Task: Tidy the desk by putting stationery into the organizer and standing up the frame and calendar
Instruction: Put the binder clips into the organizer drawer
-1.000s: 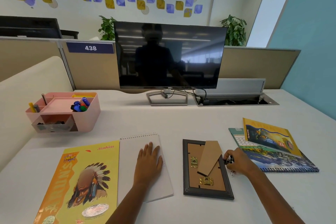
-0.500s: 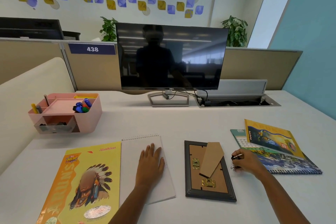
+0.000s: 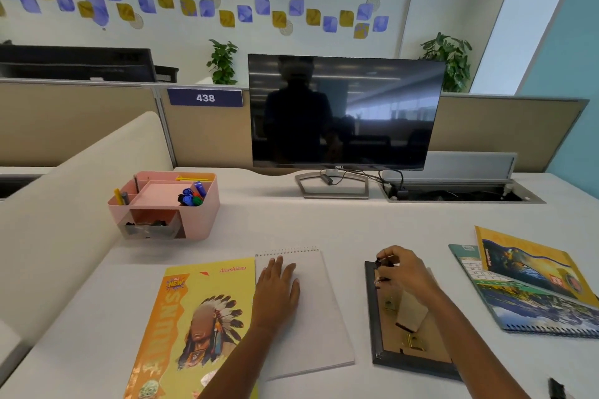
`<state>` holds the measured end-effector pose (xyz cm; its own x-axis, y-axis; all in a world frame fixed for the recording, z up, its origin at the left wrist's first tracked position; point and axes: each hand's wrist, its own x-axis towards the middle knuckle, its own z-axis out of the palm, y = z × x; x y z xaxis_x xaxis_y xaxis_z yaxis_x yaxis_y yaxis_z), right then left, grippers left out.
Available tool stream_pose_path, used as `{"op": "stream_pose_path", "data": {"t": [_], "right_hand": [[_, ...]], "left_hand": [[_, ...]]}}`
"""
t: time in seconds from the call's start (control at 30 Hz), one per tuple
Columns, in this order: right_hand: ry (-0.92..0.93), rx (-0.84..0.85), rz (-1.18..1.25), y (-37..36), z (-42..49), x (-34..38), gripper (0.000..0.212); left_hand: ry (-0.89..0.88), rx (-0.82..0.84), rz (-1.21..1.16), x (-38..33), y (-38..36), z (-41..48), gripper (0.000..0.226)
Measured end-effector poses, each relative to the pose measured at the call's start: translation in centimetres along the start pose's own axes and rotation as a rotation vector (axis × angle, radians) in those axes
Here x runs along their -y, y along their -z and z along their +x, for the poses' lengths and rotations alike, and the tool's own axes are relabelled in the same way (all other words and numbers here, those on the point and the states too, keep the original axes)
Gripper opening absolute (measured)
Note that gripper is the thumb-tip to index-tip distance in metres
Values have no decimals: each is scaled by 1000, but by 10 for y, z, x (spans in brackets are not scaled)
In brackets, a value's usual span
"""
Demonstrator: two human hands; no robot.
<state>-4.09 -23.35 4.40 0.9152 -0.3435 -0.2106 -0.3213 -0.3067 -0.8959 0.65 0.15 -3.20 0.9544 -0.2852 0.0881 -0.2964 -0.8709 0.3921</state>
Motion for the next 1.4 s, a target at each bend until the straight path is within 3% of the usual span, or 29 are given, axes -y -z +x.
{"op": "stream_pose_path", "data": {"t": [0.2,0.43,0.67,0.87,1.13,1.27,1.4], "right_hand": [[7,183,45,-89,-5,32,21],[158,377,-17,-192,-12,92,22],[449,333,-169,-272,-7,172,24],[800,234,-484,-317,14,214,26],[1165,285,-1043,-358,33,218,45],[1236,401,-1199,-364,37,211,46],[1201,462,-1168,-363,43,203,38]], "left_hand": [[143,-84,-151,61,34,-6,35],[292,-386,-355,126,76,-11,36],[511,-460,-777,159,103,3,39],[667,-560,-1011,171,114,14,32],[661,-588,-1035,173,121,28,31],[664,-595,-1045,172,120,30,35],[667,-584,-1046,175,117,30,35]]}}
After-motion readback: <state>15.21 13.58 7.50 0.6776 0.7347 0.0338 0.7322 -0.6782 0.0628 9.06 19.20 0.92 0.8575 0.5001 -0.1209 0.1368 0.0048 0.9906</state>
